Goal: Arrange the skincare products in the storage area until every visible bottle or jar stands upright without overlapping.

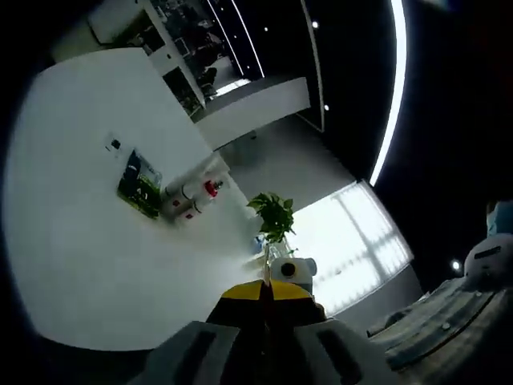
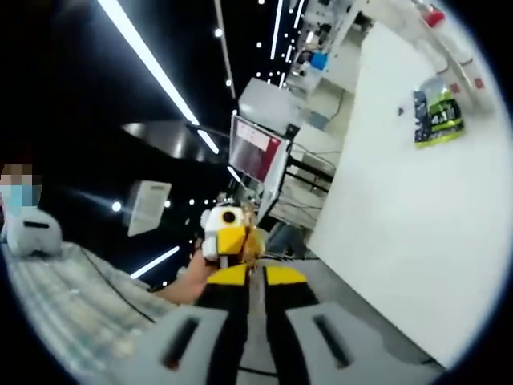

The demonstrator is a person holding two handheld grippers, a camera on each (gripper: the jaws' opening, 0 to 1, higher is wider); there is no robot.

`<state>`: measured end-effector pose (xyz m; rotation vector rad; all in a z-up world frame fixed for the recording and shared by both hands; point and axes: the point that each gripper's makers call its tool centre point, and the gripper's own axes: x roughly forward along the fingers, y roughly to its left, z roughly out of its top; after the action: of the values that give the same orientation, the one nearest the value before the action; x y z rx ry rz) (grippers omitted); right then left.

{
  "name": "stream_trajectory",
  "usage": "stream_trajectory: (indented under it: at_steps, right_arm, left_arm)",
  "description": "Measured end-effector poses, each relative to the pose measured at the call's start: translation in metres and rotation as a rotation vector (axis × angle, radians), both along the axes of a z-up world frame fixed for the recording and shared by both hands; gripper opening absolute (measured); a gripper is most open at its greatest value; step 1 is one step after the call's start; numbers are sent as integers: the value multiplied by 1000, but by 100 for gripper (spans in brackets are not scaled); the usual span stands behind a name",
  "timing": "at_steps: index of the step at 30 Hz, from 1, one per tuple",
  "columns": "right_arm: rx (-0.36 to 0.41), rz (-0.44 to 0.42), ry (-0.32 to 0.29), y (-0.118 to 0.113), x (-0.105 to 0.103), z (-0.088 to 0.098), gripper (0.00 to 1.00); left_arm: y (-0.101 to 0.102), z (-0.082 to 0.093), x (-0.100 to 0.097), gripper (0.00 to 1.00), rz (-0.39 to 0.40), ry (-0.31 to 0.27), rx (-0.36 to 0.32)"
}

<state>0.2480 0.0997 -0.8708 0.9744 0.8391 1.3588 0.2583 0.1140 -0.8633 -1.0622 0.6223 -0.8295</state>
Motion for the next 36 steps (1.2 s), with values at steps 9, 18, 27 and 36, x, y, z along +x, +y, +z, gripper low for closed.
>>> stream_trajectory:
  at_steps: [9, 18, 27, 36]
  right_arm:
    - [22, 9, 33, -4, -1, 3, 0]
    - [8, 74, 18, 1, -9, 7, 0]
    - [35, 27, 12, 10, -6, 6, 3]
    - [78, -47, 40, -1, 10, 11, 0]
  left_arm:
    - [-14, 2, -5, 3, -10, 26, -34]
    - [-2, 5, 3, 3, 6, -1, -22]
    - [5, 7, 7, 1, 100, 15, -79]
    - [-1, 1, -4, 14, 48, 69, -58]
